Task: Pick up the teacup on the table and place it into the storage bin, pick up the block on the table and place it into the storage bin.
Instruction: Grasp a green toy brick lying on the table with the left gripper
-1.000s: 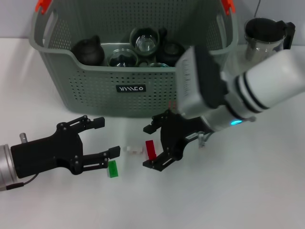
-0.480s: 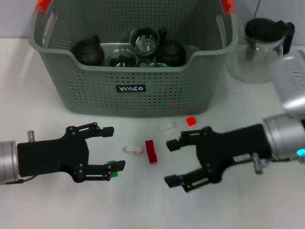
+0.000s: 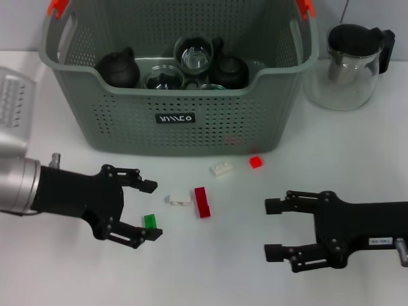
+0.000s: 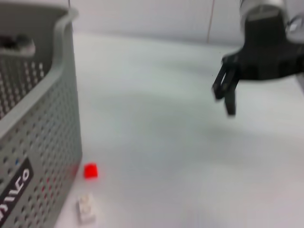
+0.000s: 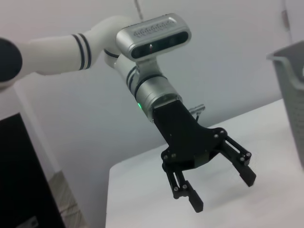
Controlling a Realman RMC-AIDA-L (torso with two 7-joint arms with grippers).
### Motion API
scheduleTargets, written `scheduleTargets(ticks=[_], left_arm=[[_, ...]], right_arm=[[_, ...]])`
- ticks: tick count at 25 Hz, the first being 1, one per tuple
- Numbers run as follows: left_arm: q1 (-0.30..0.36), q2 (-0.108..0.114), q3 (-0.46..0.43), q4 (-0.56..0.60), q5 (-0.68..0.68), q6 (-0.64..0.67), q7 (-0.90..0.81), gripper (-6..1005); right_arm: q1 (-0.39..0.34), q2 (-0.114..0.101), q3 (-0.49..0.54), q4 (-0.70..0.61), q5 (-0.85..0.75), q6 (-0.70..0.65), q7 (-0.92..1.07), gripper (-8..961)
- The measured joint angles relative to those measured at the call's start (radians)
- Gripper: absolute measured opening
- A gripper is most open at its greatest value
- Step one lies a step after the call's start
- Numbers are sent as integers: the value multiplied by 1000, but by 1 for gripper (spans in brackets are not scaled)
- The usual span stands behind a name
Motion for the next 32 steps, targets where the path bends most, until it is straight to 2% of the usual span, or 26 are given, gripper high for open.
scheduleTargets(ticks=[4, 6, 10, 15, 21, 24, 32], left_arm=[[1, -28, 95, 124, 57, -71, -102, 860], [8, -38, 173, 184, 93, -98, -161, 860], [0, -39, 276, 238, 133, -108, -298, 860], [-14, -39, 347, 271, 146, -106, -448, 860], [-48, -39, 520, 287, 244, -140, -626, 859], [-53, -40, 583, 286, 287, -182, -664, 859], [-69, -42, 663, 266, 358, -228, -688, 858]], right_arm=[[-5, -14, 72, 49, -2, 1, -12, 915], [-5, -15, 96, 54, -2, 3, -13, 915], [-3, -15, 122, 55, -2, 14, -2, 915], [3, -11, 126, 56, -2, 31, -2, 915], [29, 1, 127, 57, -2, 62, -5, 915], [36, 2, 126, 58, -3, 75, -4, 915], [38, 11, 127, 58, -1, 93, -9, 915]])
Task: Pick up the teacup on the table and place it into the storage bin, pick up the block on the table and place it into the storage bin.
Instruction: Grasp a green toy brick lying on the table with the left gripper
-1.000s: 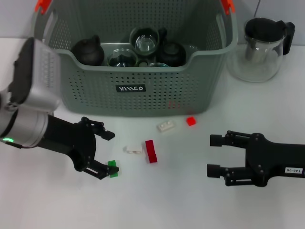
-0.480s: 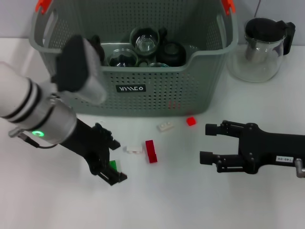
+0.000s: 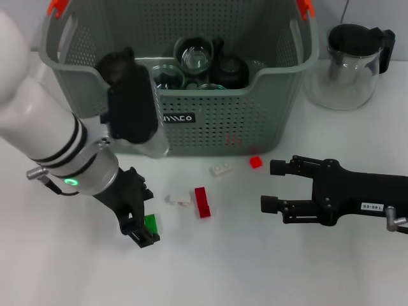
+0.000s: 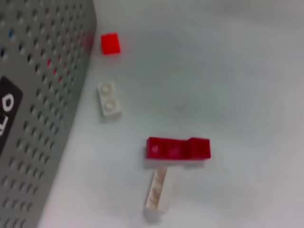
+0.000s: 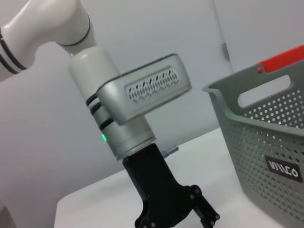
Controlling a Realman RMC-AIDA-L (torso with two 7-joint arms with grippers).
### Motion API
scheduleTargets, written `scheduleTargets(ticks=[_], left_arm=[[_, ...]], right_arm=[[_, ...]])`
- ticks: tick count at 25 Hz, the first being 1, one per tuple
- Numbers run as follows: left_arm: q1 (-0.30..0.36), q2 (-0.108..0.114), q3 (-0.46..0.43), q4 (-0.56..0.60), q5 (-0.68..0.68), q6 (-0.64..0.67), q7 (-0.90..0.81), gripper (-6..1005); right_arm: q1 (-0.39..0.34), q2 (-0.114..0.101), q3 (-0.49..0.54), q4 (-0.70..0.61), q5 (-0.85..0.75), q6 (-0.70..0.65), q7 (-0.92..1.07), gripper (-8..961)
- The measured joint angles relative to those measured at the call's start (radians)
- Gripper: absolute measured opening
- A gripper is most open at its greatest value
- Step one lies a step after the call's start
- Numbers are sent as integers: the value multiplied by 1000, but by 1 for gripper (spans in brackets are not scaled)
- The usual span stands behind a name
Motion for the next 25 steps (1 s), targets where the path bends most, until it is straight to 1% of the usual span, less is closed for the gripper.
scheduleTargets(ticks=[1, 6, 12, 21, 25], left_arm=[[0, -1, 20, -7, 13, -15, -6, 857], [-6, -2, 44, -18, 24, -32, -39, 855], [-12, -2, 103, -34, 43, -41, -85, 856], [-20, -3, 129, -43, 44, -57, -127, 856], [-31, -2, 129, -52, 44, -58, -144, 759]], right_arm=[[0, 1, 0, 0, 0, 5, 0, 915], [2, 6, 0, 3, 3, 24, -1, 915], [2, 9, 0, 3, 4, 32, -2, 916], [4, 9, 0, 3, 1, 36, -2, 916], [4, 9, 1, 3, 2, 38, -2, 916]])
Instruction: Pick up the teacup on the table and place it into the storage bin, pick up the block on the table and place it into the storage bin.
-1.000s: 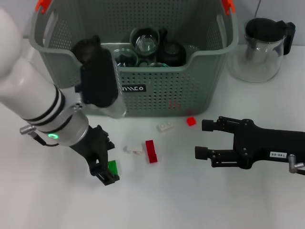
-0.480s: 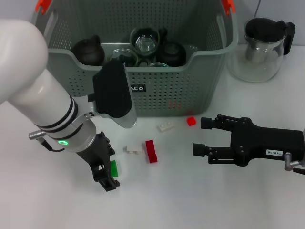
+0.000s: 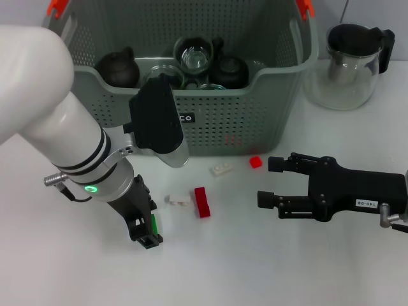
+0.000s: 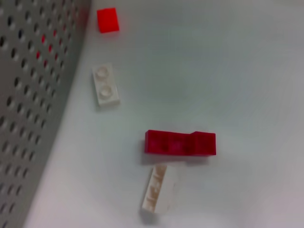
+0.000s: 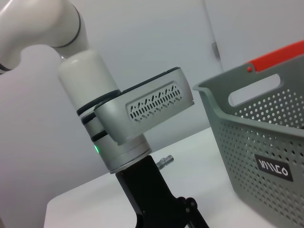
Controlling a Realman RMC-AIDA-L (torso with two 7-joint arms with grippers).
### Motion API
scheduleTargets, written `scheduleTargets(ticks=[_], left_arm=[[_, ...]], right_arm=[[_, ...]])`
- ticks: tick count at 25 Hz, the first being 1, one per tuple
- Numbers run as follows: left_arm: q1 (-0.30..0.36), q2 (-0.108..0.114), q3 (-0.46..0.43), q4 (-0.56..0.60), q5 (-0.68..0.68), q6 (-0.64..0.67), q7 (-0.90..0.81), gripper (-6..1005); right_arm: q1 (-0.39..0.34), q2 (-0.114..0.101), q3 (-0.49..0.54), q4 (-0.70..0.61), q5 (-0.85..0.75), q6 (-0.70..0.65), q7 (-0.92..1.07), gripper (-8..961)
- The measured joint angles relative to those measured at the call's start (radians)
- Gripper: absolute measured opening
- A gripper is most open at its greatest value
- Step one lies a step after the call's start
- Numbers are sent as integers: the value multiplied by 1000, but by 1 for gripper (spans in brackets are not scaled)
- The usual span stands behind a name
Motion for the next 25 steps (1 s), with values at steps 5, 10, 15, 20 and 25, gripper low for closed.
scheduleTargets(ticks=[5, 10, 15, 20, 25], left_arm=[[-21, 4, 1, -53, 2, -3, -3, 599], [-22, 2, 1, -55, 12, -12, -5, 497], [-22, 2, 1, -55, 13, -13, -9, 439], [-18, 3, -10, -25, 14, -10, -32, 406], [-16, 4, -146, 92, -102, 130, -50, 405]], right_arm=[[0, -1, 1, 0, 3, 1, 0, 916], [0, -2, 1, 0, 3, 1, 0, 916], [1, -2, 2, 0, 3, 1, 0, 916], [2, -2, 2, 0, 2, 1, 0, 916], [-1, -5, 9, 0, 2, 0, 0, 916]])
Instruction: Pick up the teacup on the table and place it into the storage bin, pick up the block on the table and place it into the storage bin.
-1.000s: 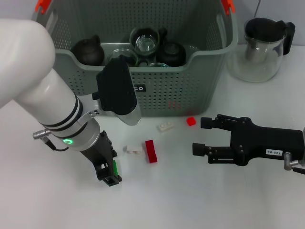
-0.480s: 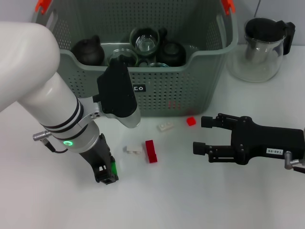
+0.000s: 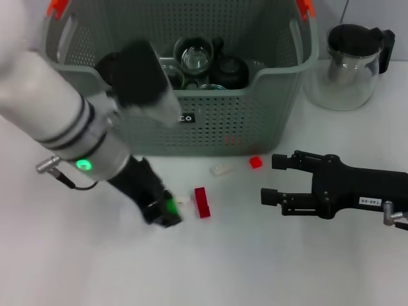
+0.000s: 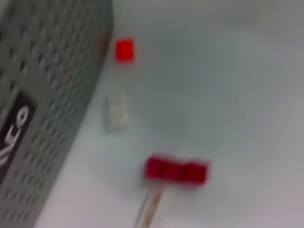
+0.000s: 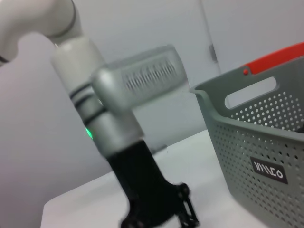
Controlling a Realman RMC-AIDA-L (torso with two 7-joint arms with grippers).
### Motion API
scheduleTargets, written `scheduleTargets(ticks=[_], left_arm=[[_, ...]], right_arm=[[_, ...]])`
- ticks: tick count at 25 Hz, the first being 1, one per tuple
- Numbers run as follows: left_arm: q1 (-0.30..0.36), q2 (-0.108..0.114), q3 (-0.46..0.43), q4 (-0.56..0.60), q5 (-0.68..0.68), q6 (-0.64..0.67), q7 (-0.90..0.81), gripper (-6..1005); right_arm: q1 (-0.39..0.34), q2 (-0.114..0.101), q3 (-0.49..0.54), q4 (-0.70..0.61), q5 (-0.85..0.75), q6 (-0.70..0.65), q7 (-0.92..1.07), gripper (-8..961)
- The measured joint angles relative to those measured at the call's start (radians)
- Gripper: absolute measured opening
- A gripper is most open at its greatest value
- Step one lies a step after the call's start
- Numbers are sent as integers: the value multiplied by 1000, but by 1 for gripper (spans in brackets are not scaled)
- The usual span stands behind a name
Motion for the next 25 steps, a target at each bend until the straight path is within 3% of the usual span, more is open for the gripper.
scheduleTargets(ticks=[3, 5, 7, 9, 11, 15, 22, 25], left_arm=[[-24, 3, -174, 66, -154, 130, -32, 406], [-60, 9, -377, 131, -307, 222, -51, 406], [-95, 20, -507, 167, -392, 239, -59, 406], [-129, 43, -581, 169, -431, 177, -62, 407], [-158, 66, -583, 135, -427, 68, -65, 408], [-229, 112, -500, -11, -350, -186, -72, 410], [-259, 106, -429, -75, -257, -342, -75, 413], [-257, 102, -418, -44, -240, -315, -84, 509]], right_arm=[[-7, -7, 3, 0, 0, -5, 6, 915], [-12, -10, 7, 0, 0, -7, 9, 915], [-17, -13, 11, 0, 0, -8, 10, 915], [-22, -15, 15, 0, 1, -9, 9, 915], [-24, -16, 18, 0, 1, -9, 9, 915], [-23, -17, 19, 0, 0, -9, 10, 915], [-14, -17, 15, -1, -5, -9, 12, 915], [-17, -17, 15, -2, -5, -8, 12, 915]])
